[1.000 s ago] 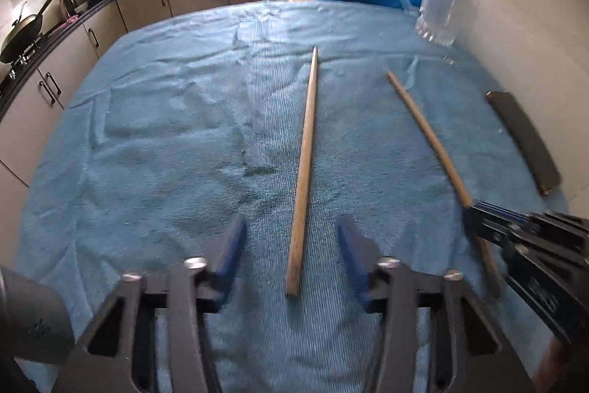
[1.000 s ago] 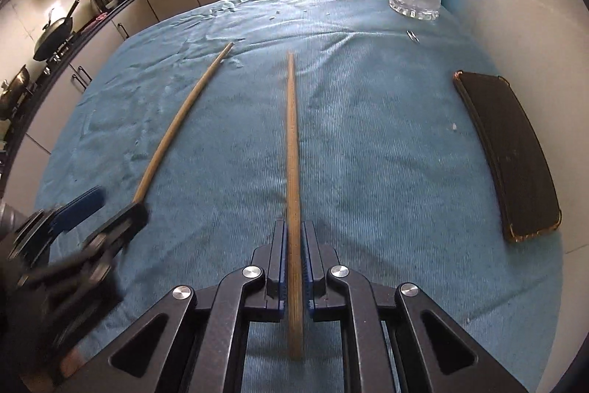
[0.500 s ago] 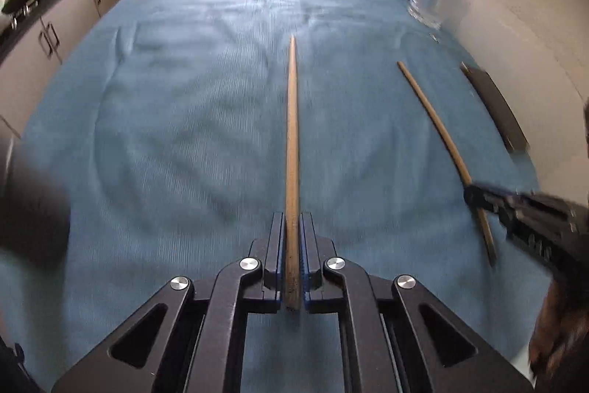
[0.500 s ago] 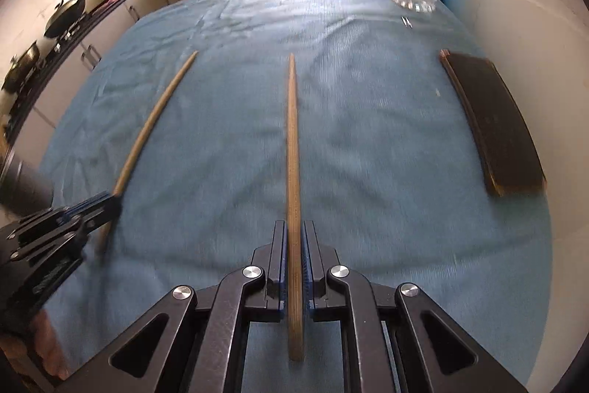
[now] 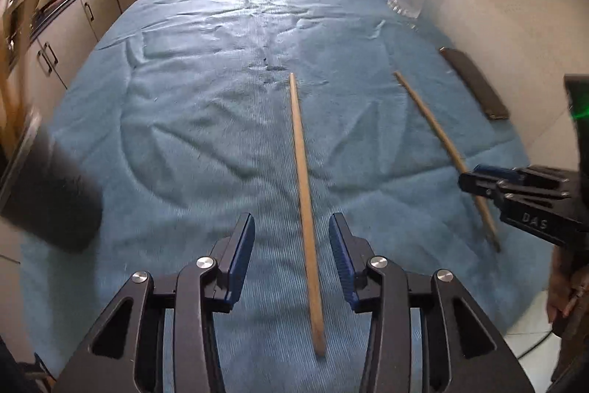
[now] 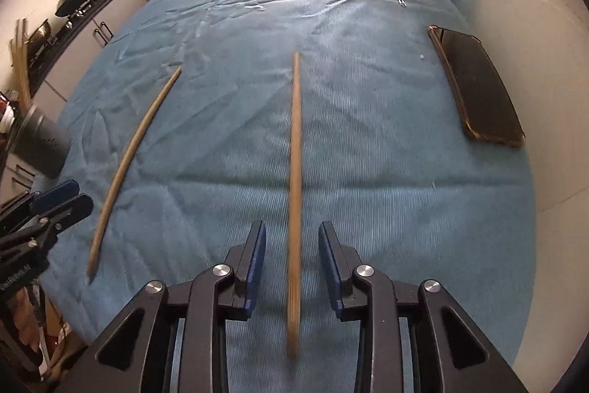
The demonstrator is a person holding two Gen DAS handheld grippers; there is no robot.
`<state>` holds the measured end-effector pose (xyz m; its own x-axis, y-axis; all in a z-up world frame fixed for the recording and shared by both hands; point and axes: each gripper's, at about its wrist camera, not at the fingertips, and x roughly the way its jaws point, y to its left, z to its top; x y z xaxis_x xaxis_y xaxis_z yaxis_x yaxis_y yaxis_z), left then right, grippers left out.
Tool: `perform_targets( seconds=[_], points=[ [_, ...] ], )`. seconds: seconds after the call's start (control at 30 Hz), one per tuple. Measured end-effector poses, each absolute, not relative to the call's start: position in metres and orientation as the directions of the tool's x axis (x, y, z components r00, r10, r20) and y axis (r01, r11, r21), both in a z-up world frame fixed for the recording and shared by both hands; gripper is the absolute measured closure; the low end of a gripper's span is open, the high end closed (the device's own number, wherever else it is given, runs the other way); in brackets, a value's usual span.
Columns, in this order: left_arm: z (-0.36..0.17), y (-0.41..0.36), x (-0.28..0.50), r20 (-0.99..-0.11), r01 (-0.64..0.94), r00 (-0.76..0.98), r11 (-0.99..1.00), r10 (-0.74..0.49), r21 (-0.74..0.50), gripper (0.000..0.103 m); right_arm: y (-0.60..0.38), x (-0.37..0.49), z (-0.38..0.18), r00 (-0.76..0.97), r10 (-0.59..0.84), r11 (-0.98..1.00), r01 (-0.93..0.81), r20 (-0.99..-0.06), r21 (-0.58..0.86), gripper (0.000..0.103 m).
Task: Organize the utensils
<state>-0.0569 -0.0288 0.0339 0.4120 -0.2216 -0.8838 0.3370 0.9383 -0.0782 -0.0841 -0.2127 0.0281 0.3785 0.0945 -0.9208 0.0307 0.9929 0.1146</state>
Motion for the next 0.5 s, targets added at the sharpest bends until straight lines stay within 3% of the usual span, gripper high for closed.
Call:
perform_targets(
  seconds=[0.33,0.5],
  points=[
    [0.014,-0.051,-0.009,-0.906,0.324,0.393,0.946,-0.158,-0.025,0.065,-0.201,-0.022,0.024,0.311,0.034,0.999,0.001,-0.950,0.036,0.071],
    [0.012,-0.056,-0.016,-0.891,0.336,0.427,0.942,-0.152,0.000,0.065,-0.198,-0.013,0.025,0.308,0.027,1.000,0.001,-0.951,0.029,0.079]
  ],
)
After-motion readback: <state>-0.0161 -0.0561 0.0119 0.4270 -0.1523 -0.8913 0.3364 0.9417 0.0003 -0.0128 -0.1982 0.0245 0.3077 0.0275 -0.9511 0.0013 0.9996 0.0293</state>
